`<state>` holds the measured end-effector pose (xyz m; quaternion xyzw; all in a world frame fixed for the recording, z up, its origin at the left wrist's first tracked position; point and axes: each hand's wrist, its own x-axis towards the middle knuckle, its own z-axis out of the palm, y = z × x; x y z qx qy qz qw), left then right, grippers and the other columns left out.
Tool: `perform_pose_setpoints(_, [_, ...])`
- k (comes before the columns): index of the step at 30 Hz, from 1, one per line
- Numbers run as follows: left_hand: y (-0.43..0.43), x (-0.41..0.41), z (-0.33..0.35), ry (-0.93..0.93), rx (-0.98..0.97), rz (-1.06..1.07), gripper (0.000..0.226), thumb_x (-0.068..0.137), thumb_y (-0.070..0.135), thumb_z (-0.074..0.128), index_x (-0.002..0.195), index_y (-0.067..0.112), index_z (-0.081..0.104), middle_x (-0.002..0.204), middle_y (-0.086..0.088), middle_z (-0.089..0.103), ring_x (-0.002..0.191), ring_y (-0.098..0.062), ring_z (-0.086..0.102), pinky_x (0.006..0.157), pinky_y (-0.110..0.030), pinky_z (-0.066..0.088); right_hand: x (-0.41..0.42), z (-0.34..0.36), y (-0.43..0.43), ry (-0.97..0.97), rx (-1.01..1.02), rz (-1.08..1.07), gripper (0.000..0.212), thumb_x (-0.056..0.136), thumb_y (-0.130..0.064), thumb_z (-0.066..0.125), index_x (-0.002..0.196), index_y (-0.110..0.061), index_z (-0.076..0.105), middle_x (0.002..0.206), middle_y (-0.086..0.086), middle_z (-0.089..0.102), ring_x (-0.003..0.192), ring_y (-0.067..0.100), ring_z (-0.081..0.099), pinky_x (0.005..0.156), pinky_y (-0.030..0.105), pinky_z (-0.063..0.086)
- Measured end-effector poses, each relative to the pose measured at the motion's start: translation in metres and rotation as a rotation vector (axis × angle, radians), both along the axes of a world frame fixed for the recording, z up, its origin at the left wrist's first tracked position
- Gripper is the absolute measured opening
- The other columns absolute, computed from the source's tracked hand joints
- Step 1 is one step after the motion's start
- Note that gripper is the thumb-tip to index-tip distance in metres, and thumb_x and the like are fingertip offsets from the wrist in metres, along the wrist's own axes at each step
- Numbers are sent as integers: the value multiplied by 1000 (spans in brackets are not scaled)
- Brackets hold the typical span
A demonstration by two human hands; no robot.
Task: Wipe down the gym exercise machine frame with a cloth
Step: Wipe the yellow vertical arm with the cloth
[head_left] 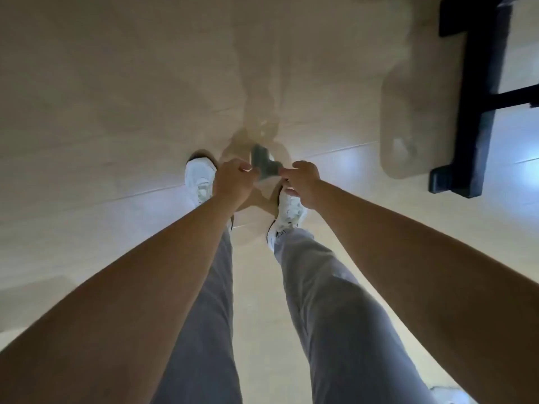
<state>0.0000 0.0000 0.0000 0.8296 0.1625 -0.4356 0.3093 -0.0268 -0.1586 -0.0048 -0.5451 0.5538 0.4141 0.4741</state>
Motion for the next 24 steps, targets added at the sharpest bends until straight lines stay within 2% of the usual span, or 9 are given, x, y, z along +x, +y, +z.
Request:
perform_pose_setpoints(2, [-5, 2, -9, 5, 26, -14, 26, 94, 30, 63, 113, 14, 71, 97, 8, 61, 89, -13, 56, 76, -26, 38, 2, -7, 5, -12, 32, -38, 8, 95, -17, 66, 98, -14, 59, 94, 8, 65, 88, 23, 68, 88, 34, 58])
perform_pose_setpoints(4, [-11, 2, -14, 25, 27, -38, 21, 91, 27, 66, 107, 14, 72, 94, 7, 64, 87, -16, 60, 73, -26, 39, -1, -12, 8, -7, 9, -59, 3, 94, -9, 65, 95, -12, 64, 85, 5, 63, 78, 20, 64, 82, 33, 58])
perform_pose_setpoints(7, [-16, 8, -14, 58, 8, -11, 13, 88, 15, 68, 99, 16, 74, 90, 5, 67, 81, -13, 58, 61, -20, 38, 5, -9, 10, 1, -52, -115, 21, 87, -9, 76, 106, -5, 71, 80, 9, 70, 78, 25, 71, 85, 38, 61])
perform_pose_setpoints(10, [-16, 12, 6, 62, -33, 25, 12, 87, 9, 69, 95, 16, 73, 84, 9, 63, 80, -10, 56, 58, -13, 35, 6, 11, 9, -86, -93, 42, 13, 78, -11, 83, 79, -16, 71, 76, 6, 70, 81, 26, 70, 84, 42, 62])
perform_pose_setpoints(12, [-13, 13, 26, 71, -60, 63, 12, 85, 10, 72, 90, 21, 71, 80, 14, 63, 82, -10, 58, 63, -14, 38, 9, 36, 5, -165, -119, 161, 22, 74, -12, 83, 68, -20, 64, 72, -1, 65, 75, 20, 63, 75, 35, 58])
perform_pose_setpoints(15, [-6, 16, 68, 112, -149, 186, 8, 83, 12, 70, 84, 20, 71, 81, 10, 69, 84, -13, 64, 75, -20, 49, 17, 91, 1, -302, -71, 223, 23, 72, -7, 83, 66, -18, 64, 69, -5, 62, 67, 11, 57, 57, 17, 45])
perform_pose_setpoints(18, [-6, 24, 131, 194, -344, 420, 8, 81, 17, 71, 85, 10, 74, 84, -12, 75, 86, -24, 71, 90, -39, 57, 23, 158, -2, -434, -28, 239, 19, 70, -5, 85, 71, -16, 69, 73, -2, 69, 66, 9, 62, 60, 13, 48])
perform_pose_setpoints(22, [-4, 29, 227, 119, -497, 462, 13, 83, 26, 79, 84, 13, 77, 81, -15, 74, 75, -22, 68, 76, -33, 55, 32, 255, -9, -595, 26, 254, 17, 74, -1, 82, 84, -13, 77, 84, 3, 76, 78, 13, 72, 69, 14, 53])
perform_pose_setpoints(24, [-2, 34, 272, 82, -517, 440, 16, 86, 18, 79, 92, 3, 76, 79, -14, 73, 70, -17, 65, 70, -26, 52, 36, 301, -11, -639, 42, 254, 18, 77, 0, 80, 85, -16, 77, 84, 3, 77, 79, 12, 73, 72, 16, 54])
